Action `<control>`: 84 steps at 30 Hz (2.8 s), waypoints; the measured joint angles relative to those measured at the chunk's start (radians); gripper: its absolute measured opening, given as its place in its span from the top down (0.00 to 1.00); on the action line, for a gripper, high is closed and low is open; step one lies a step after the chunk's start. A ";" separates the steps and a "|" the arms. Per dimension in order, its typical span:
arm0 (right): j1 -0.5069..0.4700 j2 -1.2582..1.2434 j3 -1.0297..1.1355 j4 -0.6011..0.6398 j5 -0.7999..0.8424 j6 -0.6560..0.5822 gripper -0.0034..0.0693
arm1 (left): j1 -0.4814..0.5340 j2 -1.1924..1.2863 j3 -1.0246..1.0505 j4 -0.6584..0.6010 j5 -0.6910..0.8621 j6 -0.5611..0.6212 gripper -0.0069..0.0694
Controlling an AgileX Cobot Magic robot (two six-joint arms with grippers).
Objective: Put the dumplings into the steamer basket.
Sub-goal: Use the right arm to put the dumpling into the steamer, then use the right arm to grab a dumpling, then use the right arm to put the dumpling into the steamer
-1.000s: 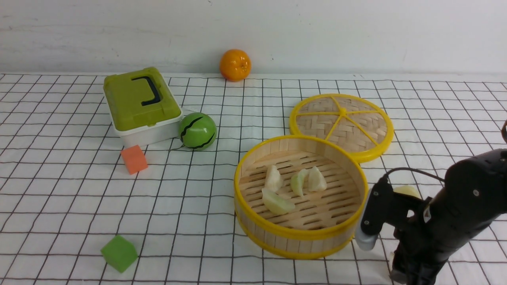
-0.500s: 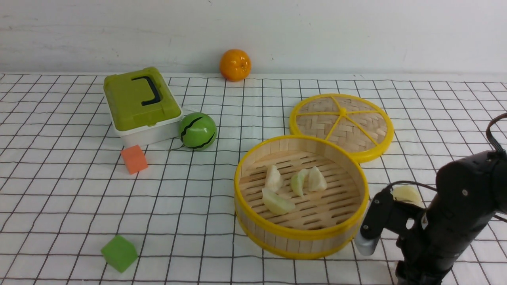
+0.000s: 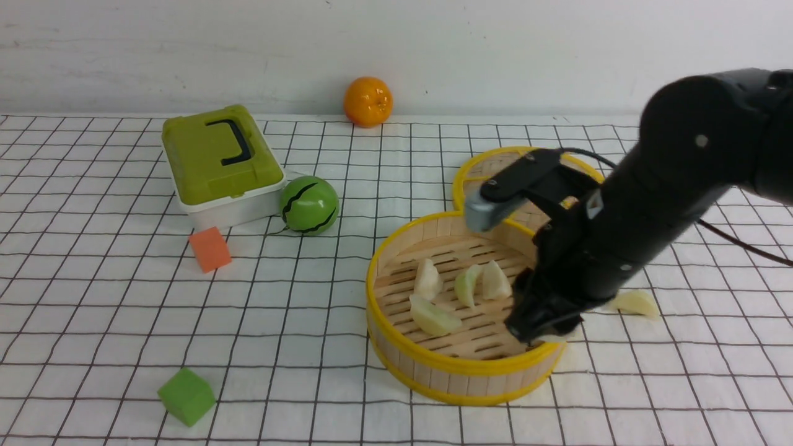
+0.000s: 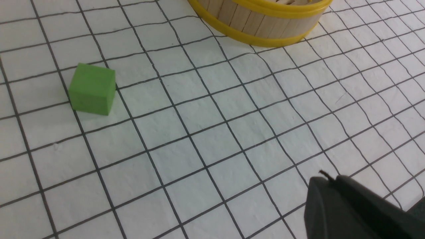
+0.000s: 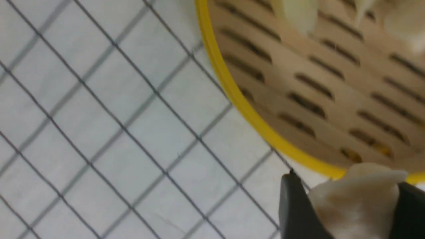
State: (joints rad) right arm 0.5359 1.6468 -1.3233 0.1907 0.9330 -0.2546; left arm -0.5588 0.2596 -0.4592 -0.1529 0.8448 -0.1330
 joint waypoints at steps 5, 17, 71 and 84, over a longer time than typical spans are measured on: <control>0.033 0.126 -0.072 -0.106 -0.067 0.209 0.56 | 0.000 0.000 0.000 0.000 0.000 0.009 0.88; 0.032 0.321 -0.134 -0.248 -0.083 0.451 0.55 | 0.000 0.000 0.000 0.000 0.000 0.010 0.88; -0.445 0.466 -0.253 -0.096 0.047 -0.192 0.28 | 0.000 0.000 0.000 -0.022 0.000 0.010 0.85; -0.444 0.428 -0.365 -0.085 0.257 -0.193 0.63 | 0.000 0.000 0.000 -0.043 0.000 0.010 0.83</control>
State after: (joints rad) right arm 0.0916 2.0750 -1.6881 0.1053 1.1901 -0.4477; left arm -0.5588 0.2596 -0.4592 -0.1955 0.8445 -0.1235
